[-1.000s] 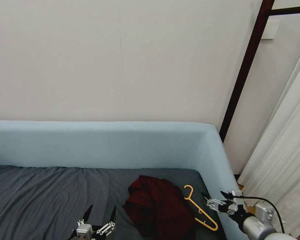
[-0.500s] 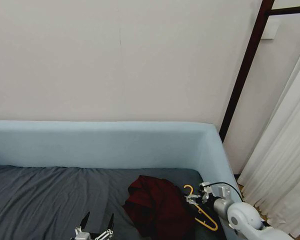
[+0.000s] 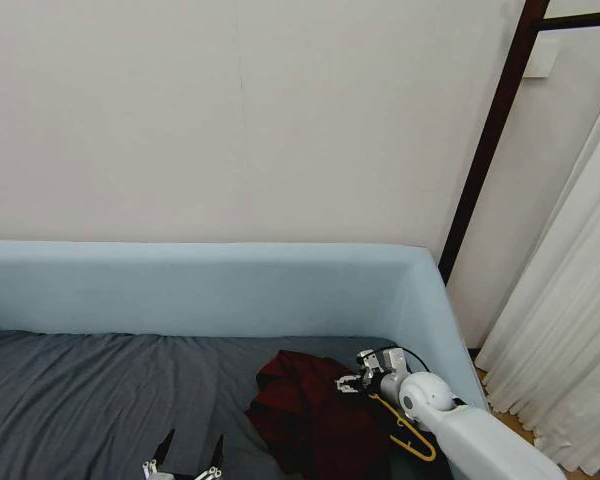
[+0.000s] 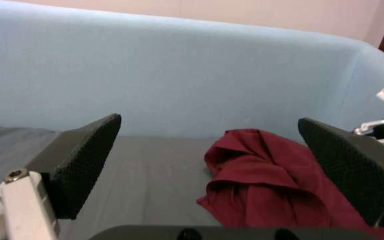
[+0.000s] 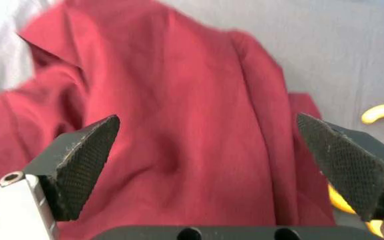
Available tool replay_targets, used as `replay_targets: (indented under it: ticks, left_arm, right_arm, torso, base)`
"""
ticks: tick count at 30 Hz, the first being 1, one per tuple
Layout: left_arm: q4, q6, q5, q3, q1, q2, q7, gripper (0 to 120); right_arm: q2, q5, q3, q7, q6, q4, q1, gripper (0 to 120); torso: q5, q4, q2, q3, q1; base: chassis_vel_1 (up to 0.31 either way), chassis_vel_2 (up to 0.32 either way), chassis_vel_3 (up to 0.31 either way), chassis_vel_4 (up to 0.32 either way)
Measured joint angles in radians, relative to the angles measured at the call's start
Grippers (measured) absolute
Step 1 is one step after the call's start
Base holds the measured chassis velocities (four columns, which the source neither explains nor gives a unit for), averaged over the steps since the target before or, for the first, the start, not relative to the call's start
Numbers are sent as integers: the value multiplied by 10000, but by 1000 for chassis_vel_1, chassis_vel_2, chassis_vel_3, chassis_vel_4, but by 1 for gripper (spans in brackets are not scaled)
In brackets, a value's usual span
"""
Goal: Pick up the clothes from the sofa and hang them on the clothes hanger.
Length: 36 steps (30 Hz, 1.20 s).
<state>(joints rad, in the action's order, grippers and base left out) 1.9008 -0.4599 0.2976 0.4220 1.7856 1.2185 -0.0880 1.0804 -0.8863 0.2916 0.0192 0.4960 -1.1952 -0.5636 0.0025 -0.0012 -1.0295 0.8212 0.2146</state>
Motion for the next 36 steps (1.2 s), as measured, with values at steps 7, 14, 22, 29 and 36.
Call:
replay_targets:
  ticks: [7,14,22,29,36]
  left_arm:
    - [-6,-89,-3,45,25,30,-61,100]
    - [-75,-151,66,105,-20,47,-99,100]
    - [-224,-374,-122,210,-140,30,-59,100]
    - [-273,-372,-124,173,-160,61,-59,100]
    - [-323,-367,-112,145,-195,82,-63,100]
  right_arm:
    - [567,572,-81,169,-20,1249,96,100]
    - [736,976,-136,509,-162,1869,179,77]
    - [878,1032,-152,543,-163,1932,157,49]
    - [800,1146,-127,565,-174,1764,110,23]
    - [747,1225,-8,545,-218,1652,146,0]
  torso:
    - [1,-3,0,0,0]
    - [1,-3,0,-1,-1]
    - [1,-2,-2,-1,-2]
    - [1,-2,-1,-1,-2]
    - [1,-3,-2,-1,-2]
  base:
    - [0,0,0,0]
    - [0,0,0,0]
    - [0,0,0,0]
    - [0,0,0,0]
    - [0,0,0,0]
